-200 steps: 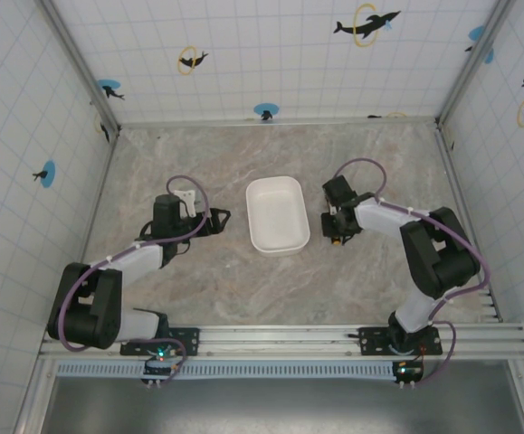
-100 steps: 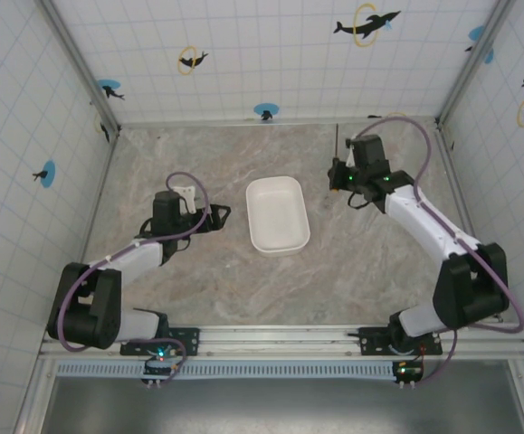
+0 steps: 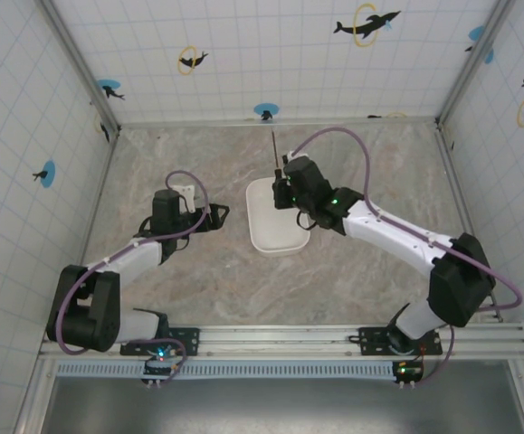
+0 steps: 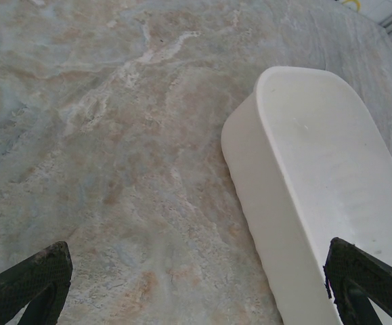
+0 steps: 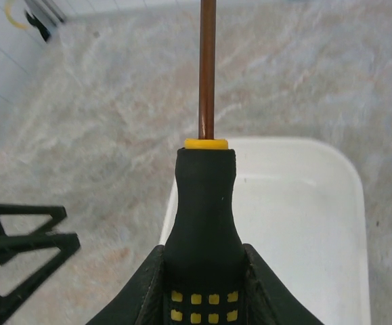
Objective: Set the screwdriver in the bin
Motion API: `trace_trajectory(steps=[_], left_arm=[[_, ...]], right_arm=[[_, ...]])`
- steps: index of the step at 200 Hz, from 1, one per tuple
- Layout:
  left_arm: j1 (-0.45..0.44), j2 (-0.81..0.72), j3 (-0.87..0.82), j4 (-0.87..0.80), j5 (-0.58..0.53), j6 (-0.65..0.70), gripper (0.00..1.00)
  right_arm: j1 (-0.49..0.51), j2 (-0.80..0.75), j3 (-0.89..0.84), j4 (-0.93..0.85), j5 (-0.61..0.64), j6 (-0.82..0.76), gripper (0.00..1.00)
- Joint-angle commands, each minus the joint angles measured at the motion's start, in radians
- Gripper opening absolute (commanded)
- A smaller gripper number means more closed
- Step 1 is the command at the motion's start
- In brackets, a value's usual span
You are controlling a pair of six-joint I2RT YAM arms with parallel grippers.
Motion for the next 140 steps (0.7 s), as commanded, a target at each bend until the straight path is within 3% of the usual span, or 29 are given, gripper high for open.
trace_trajectory(steps=[1, 38, 140], left_arm=[[-0.008, -0.002, 0.031, -0.017, -0.016, 0.017, 0.98], [-0.008, 0.001, 0.033, -0.018, -0.018, 0.021, 0.98], [-0.008, 0.007, 0.026, -0.022, -0.037, 0.04, 0.98]], right_arm=[[0.016, 0.041, 0.022, -0.074, -0.003, 0.101, 0.0], [0.018, 0.122, 0.04, -0.185, -0.082, 0.147, 0.0], [0.013, 0.303, 0.146, -0.308, -0.087, 0.155, 0.0]])
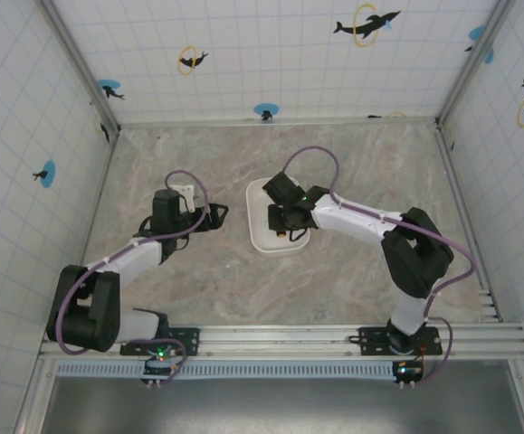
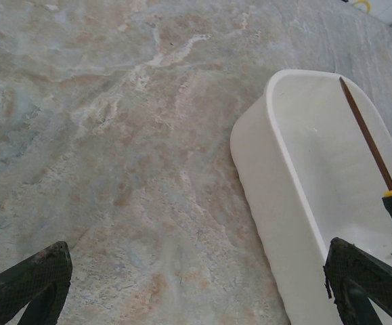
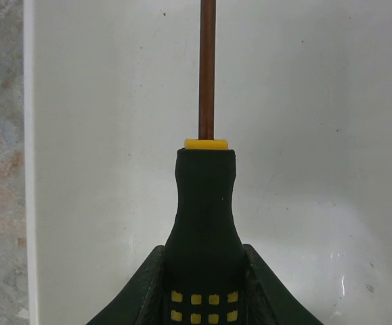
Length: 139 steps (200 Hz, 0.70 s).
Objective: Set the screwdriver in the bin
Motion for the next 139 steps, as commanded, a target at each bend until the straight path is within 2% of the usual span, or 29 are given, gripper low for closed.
trace_trajectory(steps=[1, 74, 139], left_arm=[[-0.008, 0.007, 0.022, -0.015, -0.014, 0.031, 0.98], [-0.01, 0.018, 0.025, -0.018, -0.019, 0.04, 0.98], [-0.01, 0.018, 0.027, -0.021, -0.009, 0.037, 0.98]], right_arm=[[-0.002, 0.04, 0.051, -0.049, 0.003, 0.013, 0.0], [0.005, 0.103, 0.062, -0.056, 0.022, 0.003, 0.0], [0.014, 0.163, 0.085, -0.076, 0.061, 0.003, 0.06]])
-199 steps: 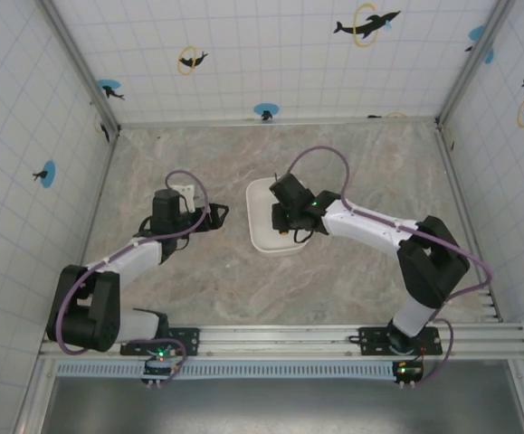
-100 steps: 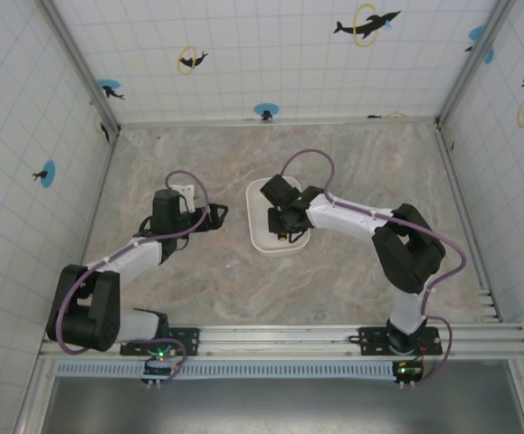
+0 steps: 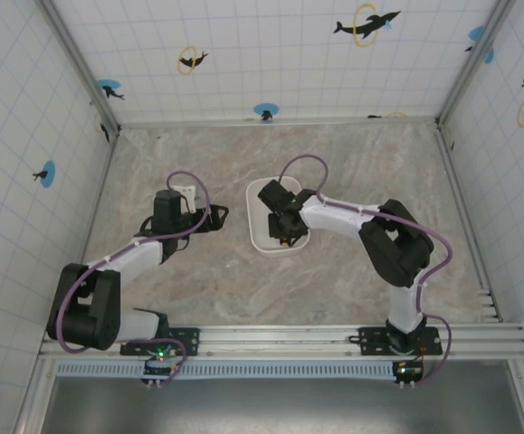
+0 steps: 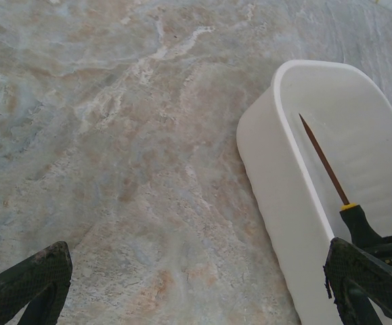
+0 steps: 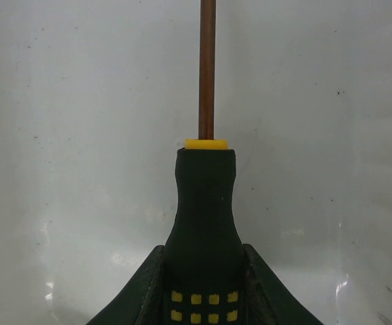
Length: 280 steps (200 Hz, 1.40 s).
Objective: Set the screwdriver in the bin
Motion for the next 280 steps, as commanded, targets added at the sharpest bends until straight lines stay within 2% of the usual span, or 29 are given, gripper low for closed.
trace_trajectory(steps=[1, 14, 42, 64, 114, 144, 167, 235, 264, 280], left_arm=[[-0.005, 0.008, 0.027, -0.013, 0.004, 0.019, 0.98], [-0.006, 0.009, 0.028, -0.014, 0.002, 0.018, 0.98], [-0.008, 0.005, 0.026, -0.014, -0.006, 0.016, 0.98], [-0.009, 0.005, 0.03, -0.015, -0.007, 0.015, 0.98], [-0.013, 0.006, 0.037, -0.019, -0.005, 0.015, 0.98], [-0.013, 0.002, 0.041, -0.027, -0.007, 0.019, 0.98], [-0.014, 0.004, 0.049, -0.036, -0.005, 0.019, 0.98], [-0.016, -0.03, 0.069, -0.074, -0.022, 0.033, 0.98], [-0.013, -0.093, 0.08, -0.098, -0.073, 0.059, 0.98], [-0.015, -0.151, 0.075, -0.096, -0.145, 0.074, 0.98]], right_arm=[[0.011, 0.036, 0.065, -0.033, 0.034, 0.0, 0.06], [0.013, 0.043, 0.065, -0.03, 0.034, 0.001, 0.1], [0.013, 0.049, 0.065, -0.025, 0.032, -0.002, 0.24], [0.013, 0.053, 0.065, -0.026, 0.033, -0.003, 0.28], [0.013, 0.073, 0.075, -0.025, 0.022, -0.007, 0.3], [0.013, 0.076, 0.078, -0.027, 0.026, -0.007, 0.45], [0.012, 0.075, 0.081, -0.032, 0.028, -0.013, 0.51], [0.013, -0.001, 0.123, -0.115, 0.059, -0.065, 0.58], [0.013, -0.124, 0.089, -0.104, 0.133, -0.202, 0.58], [0.011, -0.213, 0.031, -0.063, 0.198, -0.308, 0.59]])
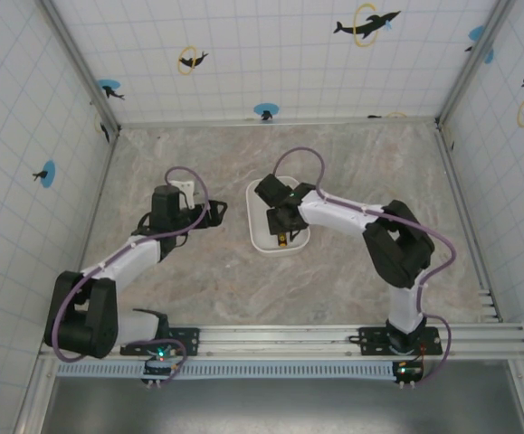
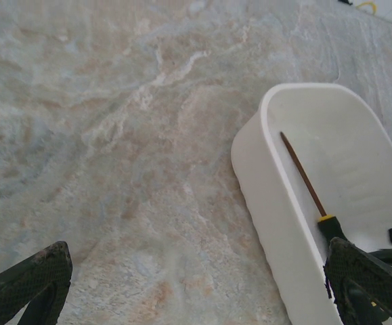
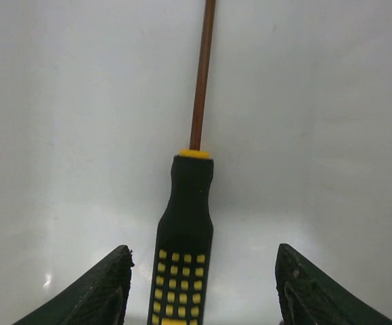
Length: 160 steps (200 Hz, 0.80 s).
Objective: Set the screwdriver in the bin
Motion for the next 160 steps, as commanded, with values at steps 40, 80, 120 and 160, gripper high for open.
trace_trajectory(steps=[40, 80, 120, 160], left_arm=[[-0.007, -0.236, -0.007, 0.037, -0.328, 0.144, 0.98], [-0.007, -0.279, -0.061, 0.17, -0.568, 0.305, 0.98], [0.023, -0.198, -0.121, 0.328, -0.808, 0.299, 0.98], [0.055, -0.023, -0.084, 0.337, -0.971, 0.246, 0.98]], right_arm=[[-0.065, -0.407, -0.258, 0.217, 0.167, -0.414, 0.59], [-0.288, -0.617, -0.478, 0.442, 0.128, -0.5, 0.59], [-0.533, -0.739, -0.715, 0.76, 0.09, -0.561, 0.62], [-0.733, -0.736, -0.836, 0.954, 0.041, -0.511, 0.61]])
